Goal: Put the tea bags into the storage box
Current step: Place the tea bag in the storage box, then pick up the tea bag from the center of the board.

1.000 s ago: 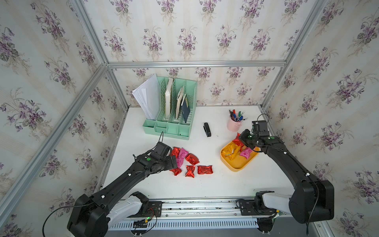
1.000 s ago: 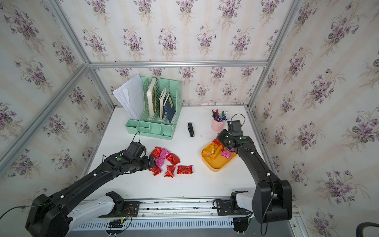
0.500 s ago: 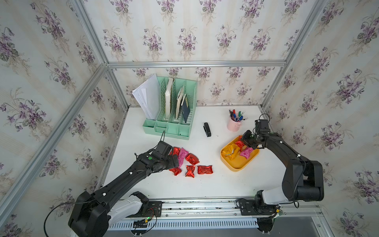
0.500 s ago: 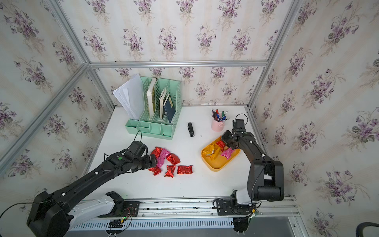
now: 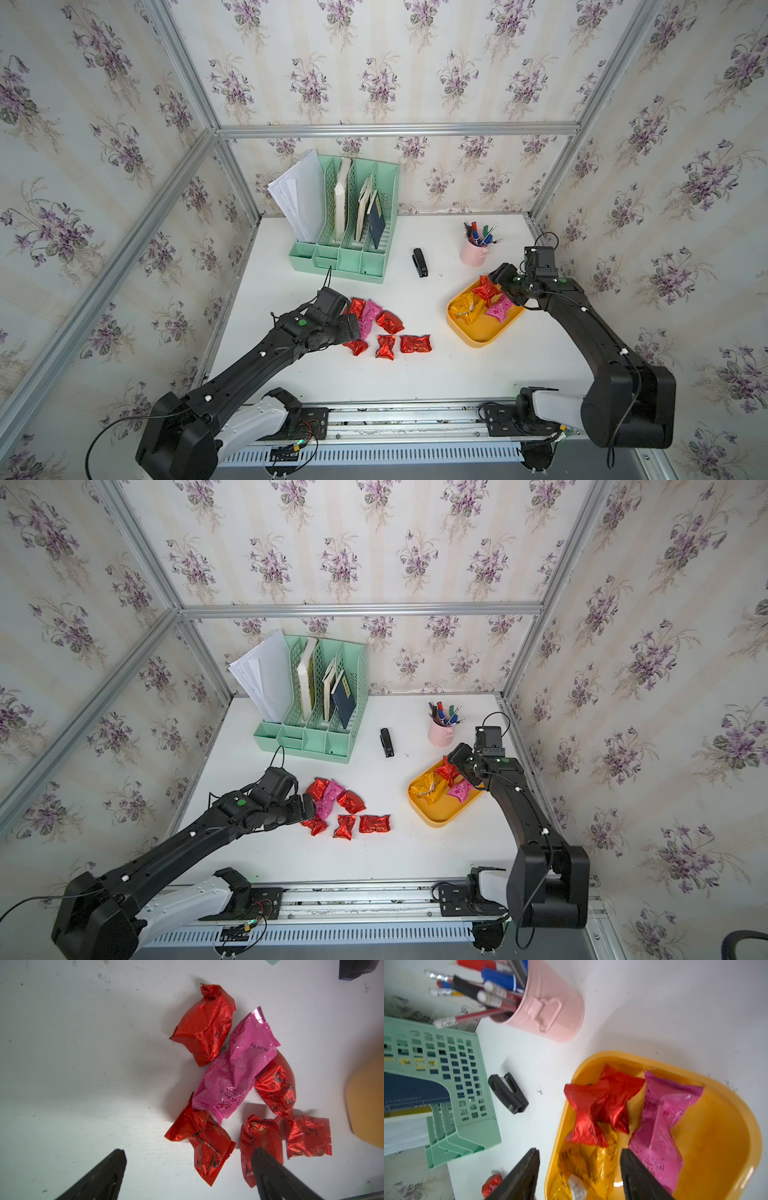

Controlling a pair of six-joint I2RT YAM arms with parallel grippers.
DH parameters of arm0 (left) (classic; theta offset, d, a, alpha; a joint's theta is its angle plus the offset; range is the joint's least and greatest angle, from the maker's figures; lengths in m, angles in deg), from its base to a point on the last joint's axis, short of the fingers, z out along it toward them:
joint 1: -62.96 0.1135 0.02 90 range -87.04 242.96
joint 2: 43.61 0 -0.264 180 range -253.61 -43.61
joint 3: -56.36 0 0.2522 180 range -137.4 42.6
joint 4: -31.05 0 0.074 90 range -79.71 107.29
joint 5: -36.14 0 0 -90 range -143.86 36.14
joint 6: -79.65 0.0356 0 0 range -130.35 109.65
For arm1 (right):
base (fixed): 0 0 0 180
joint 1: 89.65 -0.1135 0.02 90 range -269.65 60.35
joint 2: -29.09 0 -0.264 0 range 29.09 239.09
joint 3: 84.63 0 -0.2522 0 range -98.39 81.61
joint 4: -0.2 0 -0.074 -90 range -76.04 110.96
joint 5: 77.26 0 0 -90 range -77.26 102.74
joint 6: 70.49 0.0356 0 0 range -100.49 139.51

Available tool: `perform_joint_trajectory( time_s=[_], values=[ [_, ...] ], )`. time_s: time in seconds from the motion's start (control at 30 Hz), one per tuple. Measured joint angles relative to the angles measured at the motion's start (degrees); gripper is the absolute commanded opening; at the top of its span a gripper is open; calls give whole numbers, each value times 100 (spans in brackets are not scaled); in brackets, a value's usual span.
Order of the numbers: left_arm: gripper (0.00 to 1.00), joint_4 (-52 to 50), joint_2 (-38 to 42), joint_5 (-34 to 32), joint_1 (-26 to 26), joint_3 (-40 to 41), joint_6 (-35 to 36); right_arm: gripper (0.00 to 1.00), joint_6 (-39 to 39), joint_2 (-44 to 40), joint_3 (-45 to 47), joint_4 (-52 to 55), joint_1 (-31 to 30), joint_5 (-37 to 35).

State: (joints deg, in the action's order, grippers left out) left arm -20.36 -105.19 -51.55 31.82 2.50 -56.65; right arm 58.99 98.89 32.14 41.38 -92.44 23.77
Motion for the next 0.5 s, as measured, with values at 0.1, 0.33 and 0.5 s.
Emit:
perform_joint_trajectory(
  time_s=[0.1,0.33,0.5],
  values=[
    [99,0,-63,0,0,-74,157,67,173,-494,345,138,-831,-92],
    [99,-13,-162,4,0,-212,494,67,1453,-1209,1123,133,-3552,-404],
    [99,-48,-195,61,0,-264,623,70,2284,-907,1384,-273,-4881,-557]
  ],
)
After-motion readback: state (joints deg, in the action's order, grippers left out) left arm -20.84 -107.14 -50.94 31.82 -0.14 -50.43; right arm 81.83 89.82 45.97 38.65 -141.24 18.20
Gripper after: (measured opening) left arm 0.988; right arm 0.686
